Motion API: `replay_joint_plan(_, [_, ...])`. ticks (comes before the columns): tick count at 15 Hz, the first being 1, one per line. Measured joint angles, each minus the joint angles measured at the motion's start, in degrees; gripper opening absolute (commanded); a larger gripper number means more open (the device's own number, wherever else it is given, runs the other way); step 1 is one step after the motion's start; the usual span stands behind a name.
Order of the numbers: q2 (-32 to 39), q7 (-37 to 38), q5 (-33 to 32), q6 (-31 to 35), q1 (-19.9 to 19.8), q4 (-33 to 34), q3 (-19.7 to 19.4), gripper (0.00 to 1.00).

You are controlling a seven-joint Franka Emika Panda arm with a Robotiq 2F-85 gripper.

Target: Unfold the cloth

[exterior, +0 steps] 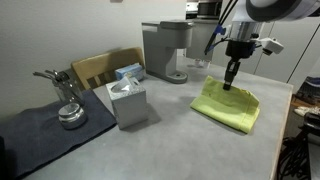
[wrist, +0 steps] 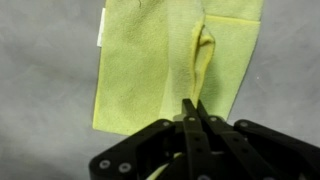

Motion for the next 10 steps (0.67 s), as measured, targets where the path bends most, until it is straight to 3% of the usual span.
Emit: replay_joint_plan(10, [0.0, 3.0, 0.0, 0.0, 3.2, -0.1, 0.6, 0.0])
